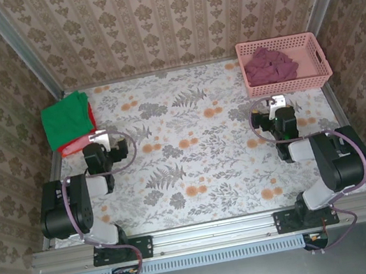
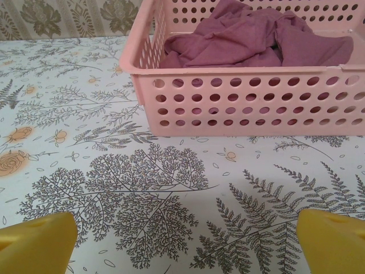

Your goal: Fold and stack the t-shirts

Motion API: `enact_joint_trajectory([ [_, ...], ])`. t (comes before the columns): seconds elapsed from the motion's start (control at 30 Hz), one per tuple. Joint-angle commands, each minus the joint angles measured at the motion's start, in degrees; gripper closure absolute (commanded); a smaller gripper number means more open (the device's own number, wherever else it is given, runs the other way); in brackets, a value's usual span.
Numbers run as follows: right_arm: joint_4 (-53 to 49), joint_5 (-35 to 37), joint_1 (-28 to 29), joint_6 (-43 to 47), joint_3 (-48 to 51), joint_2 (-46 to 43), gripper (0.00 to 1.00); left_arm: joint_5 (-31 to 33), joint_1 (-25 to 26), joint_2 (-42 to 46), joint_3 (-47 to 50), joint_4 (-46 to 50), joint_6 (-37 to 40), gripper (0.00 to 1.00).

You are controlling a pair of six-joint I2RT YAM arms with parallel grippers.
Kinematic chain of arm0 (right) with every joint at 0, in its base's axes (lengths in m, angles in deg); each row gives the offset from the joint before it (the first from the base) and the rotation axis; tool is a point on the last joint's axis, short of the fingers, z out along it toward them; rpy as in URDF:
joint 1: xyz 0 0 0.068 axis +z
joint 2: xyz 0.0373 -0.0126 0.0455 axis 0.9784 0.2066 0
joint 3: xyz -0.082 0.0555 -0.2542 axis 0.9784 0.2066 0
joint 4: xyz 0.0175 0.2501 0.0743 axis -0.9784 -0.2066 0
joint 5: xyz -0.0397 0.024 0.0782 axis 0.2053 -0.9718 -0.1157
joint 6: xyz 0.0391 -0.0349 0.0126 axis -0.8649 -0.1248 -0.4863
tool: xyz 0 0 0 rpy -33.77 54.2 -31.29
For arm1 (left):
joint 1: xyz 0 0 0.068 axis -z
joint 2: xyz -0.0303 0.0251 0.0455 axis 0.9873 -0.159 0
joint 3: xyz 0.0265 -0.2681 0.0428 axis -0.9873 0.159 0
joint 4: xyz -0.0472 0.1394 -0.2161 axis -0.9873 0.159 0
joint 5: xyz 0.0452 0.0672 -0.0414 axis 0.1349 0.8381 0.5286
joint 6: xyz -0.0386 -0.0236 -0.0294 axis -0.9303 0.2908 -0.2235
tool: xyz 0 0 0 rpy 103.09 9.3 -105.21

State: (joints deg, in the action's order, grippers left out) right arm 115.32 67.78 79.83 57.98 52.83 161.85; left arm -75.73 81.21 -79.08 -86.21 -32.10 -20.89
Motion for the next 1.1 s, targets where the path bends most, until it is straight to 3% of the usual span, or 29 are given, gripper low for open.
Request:
enact_joint_trajectory([
  [0.0, 0.36, 0.99, 0.09, 0.02, -1.01, 0.35, 0.00, 0.53, 0.21, 0.43, -0.73, -1.17, 0.58, 0.00],
  [0.27, 2.37, 1.19, 0.06, 0.02, 0.27, -0.25, 0.00, -2.07, 0.49, 1.23, 0.68, -3.35, 2.13, 0.00],
  [0.4, 4.50, 0.65, 0.29, 0.42, 3.47, -4.72, 0.00, -2.04, 1.83, 6.21, 3.41, -3.79, 3.65, 0.00],
  [0.63, -15.72, -0.96, 1.14, -0.72, 1.96, -25.18, 0.00, -1.09, 9.00, 20.58, 1.67, 11.30, 10.18, 0.00],
  [0.77, -31.09, -0.81, 1.06, -2.88, -6.68, -30.80, 0.00, -2.94, 14.71, 23.35, -2.00, 16.77, 10.46, 0.00],
  [0.9, -41.49, 0.70, 0.38, -5.96, -18.91, -26.19, 0.00, -4.69, 22.04, 21.26, -6.08, 17.69, 8.68, 0.00],
  [1.07, -50.01, 1.19, -2.19, -8.03, -35.85, -10.30, 0.00, -5.15, 33.34, 15.67, -11.37, 16.38, 6.86, 0.00],
])
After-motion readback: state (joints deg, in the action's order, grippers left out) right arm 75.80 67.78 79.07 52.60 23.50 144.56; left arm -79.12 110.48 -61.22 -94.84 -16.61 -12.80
